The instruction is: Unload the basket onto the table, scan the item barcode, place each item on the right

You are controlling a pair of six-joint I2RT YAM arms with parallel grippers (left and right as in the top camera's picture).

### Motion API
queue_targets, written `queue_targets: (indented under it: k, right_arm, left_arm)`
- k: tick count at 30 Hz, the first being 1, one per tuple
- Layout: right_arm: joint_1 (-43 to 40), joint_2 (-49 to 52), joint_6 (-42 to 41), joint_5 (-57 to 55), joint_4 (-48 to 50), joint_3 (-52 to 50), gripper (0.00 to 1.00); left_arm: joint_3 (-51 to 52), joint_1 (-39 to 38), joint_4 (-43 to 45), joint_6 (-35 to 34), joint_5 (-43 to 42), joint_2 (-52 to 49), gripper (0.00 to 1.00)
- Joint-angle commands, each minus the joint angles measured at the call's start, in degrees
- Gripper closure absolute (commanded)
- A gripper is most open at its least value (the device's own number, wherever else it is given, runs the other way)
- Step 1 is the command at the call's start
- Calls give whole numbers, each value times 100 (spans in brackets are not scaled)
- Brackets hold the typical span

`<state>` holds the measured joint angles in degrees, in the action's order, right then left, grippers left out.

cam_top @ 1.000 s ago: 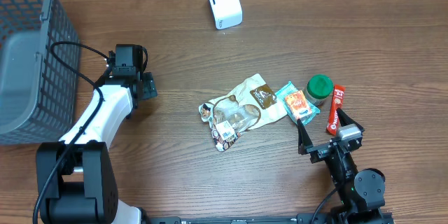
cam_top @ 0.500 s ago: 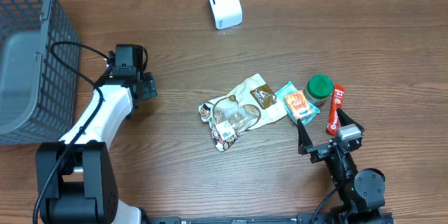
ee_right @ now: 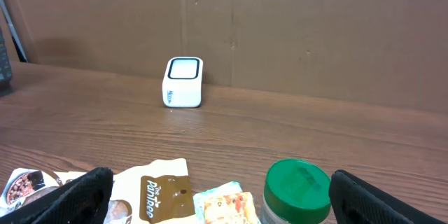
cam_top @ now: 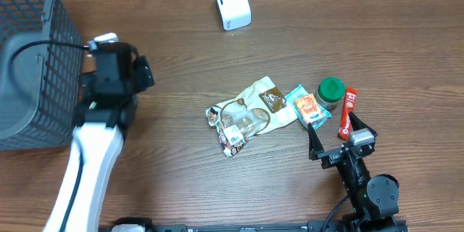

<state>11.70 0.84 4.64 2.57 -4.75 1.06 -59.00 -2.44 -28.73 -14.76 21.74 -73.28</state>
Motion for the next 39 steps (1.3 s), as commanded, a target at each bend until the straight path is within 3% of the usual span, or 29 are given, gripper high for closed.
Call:
queue_targets:
  k: [1,6,12,32,39]
  right_arm:
    - [-20,-68,-37,-37,11,-61,0]
    - [-20,-68,-37,-37,11,-61,0]
    - [-20,-68,-37,-37,11,-61,0]
    - [-20,-68,-37,-37,11,-61,0]
    - [-20,-68,-37,-35,11,-61,0]
  left_arm:
    - [-101,-26,7,61,72,883,0]
    - [-101,-26,4,61,72,1711,0]
    - [-76,-26,-76,61,70,1991,0]
    - [-44,-26,-3220,192,240,4138,0]
    - [476,-26,-2693,192,-24,5176,0]
